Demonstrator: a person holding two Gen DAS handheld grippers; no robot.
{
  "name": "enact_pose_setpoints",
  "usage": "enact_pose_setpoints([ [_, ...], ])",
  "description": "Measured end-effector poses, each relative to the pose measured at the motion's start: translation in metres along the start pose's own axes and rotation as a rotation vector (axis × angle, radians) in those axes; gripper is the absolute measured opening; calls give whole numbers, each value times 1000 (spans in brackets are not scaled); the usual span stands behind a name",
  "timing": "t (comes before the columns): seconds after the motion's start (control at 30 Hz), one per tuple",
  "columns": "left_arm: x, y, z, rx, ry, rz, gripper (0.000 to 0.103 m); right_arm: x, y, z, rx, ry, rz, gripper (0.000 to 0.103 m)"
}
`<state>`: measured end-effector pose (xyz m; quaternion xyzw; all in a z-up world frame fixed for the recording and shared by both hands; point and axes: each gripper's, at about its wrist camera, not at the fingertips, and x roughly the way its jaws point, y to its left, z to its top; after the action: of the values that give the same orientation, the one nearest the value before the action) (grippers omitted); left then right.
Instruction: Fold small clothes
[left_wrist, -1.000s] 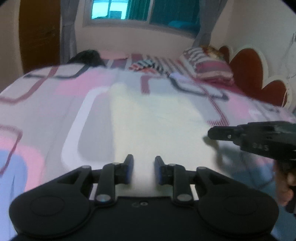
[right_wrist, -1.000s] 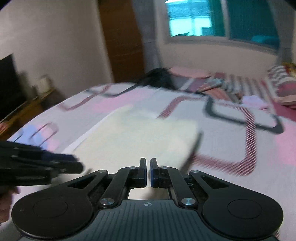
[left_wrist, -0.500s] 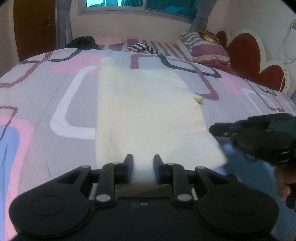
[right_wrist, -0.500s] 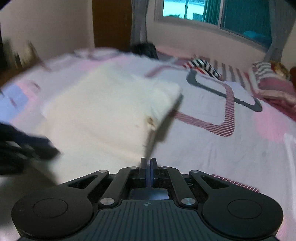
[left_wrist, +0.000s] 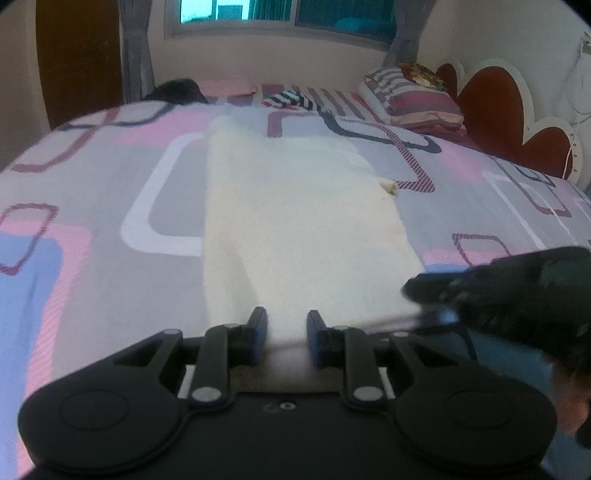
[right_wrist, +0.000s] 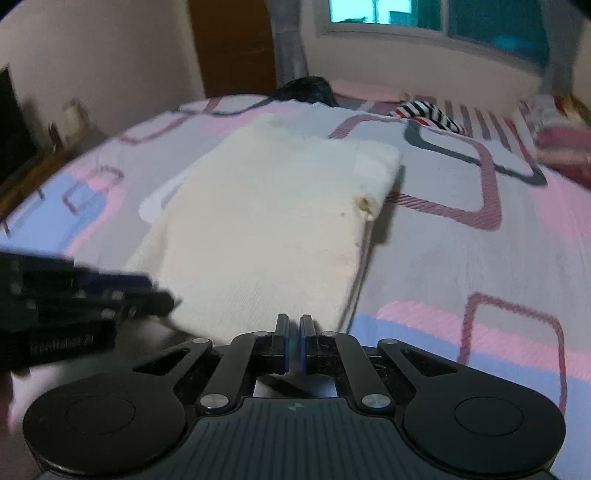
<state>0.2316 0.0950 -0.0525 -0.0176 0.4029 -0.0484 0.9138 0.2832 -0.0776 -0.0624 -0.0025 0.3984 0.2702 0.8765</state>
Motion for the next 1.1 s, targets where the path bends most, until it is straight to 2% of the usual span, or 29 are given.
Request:
enact_pose_setpoints([
  [0.1,-31,-3,-16,3,-15,5,21,-37,3,-7,26,-37,-3,3],
  [0.17,-59,-9,-29,22,-42,27,18,-66,8,-15,50,-62,2,3],
  [0.23,-88,-13,-41,28,-73,26,0,-96,18,-25,61,-84,-1,3],
  [0.37,-145,-21,-61,18,-127,43,0,-151,39,-47,84,-125,5,3],
  [0.53,-205,-38,-85,66,-188,32,0,-204,73,-79,68,-161,-9,3],
  [0.57,-218,-41,-90,68,-208,35,3,-213,80,-86,69,-165,-13,3],
  [0.6,-229,-44,-93,66,-228,36,32,-222,85,-92,72,-170,-16,3],
  [0.63,-239,-46,-97,58,-253,46,84,-232,91,-98,72,-184,-29,3],
  [0.67,-251,-48,-103,39,-298,74,101,-241,96,-104,69,-202,-50,13],
  [0.7,-264,-50,-112,15,-398,111,103,-249,100,-109,74,-221,-80,73],
  [0.73,-272,-53,-118,9,-444,145,102,-257,105,-114,90,-237,-125,103],
  [0.8,-276,-58,-120,39,-429,148,103,-271,113,-125,94,-322,-193,103],
  [0.83,-277,-59,-121,42,-420,135,102,-274,116,-127,88,-331,-199,103],
  [1.1,-278,-59,-122,52,-401,132,103,-277,125,-129,158,-303,-194,103],
])
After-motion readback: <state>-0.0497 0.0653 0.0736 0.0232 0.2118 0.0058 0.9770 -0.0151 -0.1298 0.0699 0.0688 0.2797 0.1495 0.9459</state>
